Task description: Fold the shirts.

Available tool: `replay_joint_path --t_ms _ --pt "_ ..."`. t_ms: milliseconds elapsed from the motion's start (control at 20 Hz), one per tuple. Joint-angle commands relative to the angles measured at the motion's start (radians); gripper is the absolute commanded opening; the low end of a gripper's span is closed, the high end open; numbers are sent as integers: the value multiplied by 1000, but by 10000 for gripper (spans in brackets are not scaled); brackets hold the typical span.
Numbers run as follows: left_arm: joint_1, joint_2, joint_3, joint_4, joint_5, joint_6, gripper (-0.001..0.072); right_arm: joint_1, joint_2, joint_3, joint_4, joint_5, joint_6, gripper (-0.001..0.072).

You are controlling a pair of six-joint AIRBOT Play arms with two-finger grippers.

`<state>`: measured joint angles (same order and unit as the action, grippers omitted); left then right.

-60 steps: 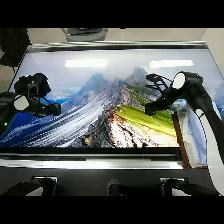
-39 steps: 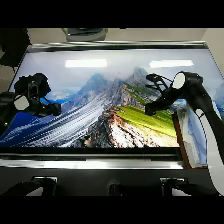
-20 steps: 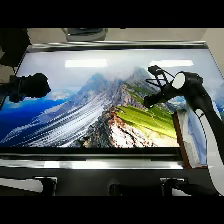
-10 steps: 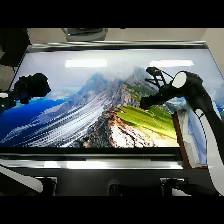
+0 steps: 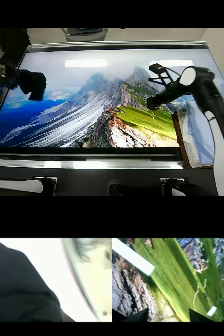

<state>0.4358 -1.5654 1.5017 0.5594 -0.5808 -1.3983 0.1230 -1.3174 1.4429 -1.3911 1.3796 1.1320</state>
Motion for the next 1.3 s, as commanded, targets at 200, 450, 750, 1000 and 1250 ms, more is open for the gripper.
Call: replay_joint_path --t_ms 200,450,750,1000,1250 --pt "-222 605 -42 116 -500 117 28 0 338 31 -160 89 21 597" --pt "-533 771 -243 210 -673 37 28 0 483 31 -159 294 61 597" --pt "-883 512 -324 239 -660 40 28 0 510 27 -158 372 114 589" --pt "-1019 166 -239 240 -613 52 720 0 432 27 -158 317 113 589" --pt "-770 158 -30 572 -889 26 693 0 248 -21 -46 300 -32 624"
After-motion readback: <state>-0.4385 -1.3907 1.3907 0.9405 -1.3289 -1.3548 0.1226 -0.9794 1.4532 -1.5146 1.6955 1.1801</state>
